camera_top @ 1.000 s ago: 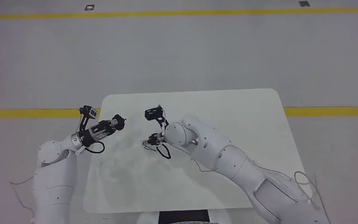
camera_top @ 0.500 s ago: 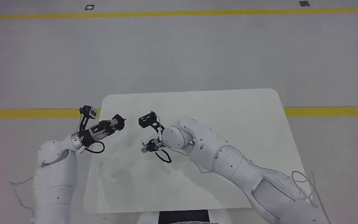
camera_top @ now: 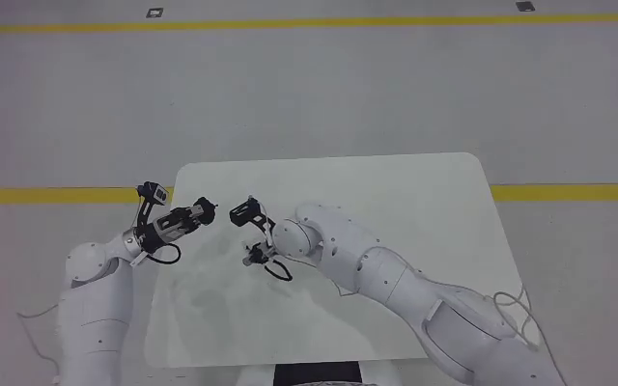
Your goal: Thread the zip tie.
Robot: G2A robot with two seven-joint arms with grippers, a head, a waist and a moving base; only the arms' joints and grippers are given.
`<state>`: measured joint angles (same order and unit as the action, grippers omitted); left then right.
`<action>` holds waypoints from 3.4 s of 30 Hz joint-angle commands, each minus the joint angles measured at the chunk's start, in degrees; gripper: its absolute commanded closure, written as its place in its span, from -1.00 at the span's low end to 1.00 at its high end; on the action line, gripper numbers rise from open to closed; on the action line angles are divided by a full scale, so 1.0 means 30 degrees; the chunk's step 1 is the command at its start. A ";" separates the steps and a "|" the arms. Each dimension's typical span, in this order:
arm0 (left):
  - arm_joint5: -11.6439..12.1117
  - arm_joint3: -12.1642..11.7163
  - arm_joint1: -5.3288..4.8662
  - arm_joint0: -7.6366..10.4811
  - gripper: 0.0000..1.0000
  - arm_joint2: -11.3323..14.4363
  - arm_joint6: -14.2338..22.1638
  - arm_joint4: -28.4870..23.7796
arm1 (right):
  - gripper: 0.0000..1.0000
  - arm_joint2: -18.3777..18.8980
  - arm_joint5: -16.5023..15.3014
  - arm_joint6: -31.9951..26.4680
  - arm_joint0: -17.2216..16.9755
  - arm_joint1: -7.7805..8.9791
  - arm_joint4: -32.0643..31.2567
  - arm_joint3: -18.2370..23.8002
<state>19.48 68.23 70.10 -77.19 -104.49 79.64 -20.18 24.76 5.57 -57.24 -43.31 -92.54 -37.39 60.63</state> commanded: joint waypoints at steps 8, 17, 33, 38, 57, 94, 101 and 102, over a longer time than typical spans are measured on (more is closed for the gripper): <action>0.0000 0.0000 0.0000 0.0000 1.00 0.0000 0.0000 0.0000 | 0.28 -0.0410 0.0505 -0.0182 0.0364 -0.0790 -0.0108 -0.1617; 0.0000 0.0000 0.0000 0.0000 1.00 0.0000 0.0000 0.0000 | 0.26 -0.0402 0.1762 -0.0220 0.0514 -0.1279 -0.0694 -0.2712; 0.0000 0.0000 0.0000 0.0000 1.00 0.0000 0.0000 0.0000 | 0.28 -0.0658 0.1004 -0.1122 0.0796 -0.1759 -0.2294 -0.2760; 0.0000 0.0000 0.0000 0.0000 1.00 0.0000 0.0000 0.0000 | 0.38 -0.0893 0.0802 -0.0587 0.0906 -0.2210 -0.2634 -0.3602; 0.0000 0.0000 0.0000 0.0000 1.00 0.0000 0.0000 0.0000 | 0.56 -0.1505 0.0351 0.1606 0.1082 -0.4199 -0.3416 -0.7440; 0.0000 0.0000 0.0000 0.0000 1.00 0.0000 0.0000 0.0000 | 0.44 -0.0895 -0.1251 0.1174 0.1768 -0.5955 -0.4537 -1.0497; 0.0000 0.0000 0.0000 0.0000 1.00 0.0000 0.0000 0.0000 | 0.82 -0.0843 -0.0849 0.1251 0.1723 -0.6299 -0.4795 -1.1008; 0.0000 0.0000 0.0000 0.0000 1.00 0.0000 0.0000 0.0000 | 0.86 -0.0823 -0.0838 0.1269 0.1731 -0.6337 -0.4813 -1.1080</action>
<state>19.48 68.23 70.10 -77.19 -104.49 79.64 -20.18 22.24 3.04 -53.48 -38.14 -111.47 -51.80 27.55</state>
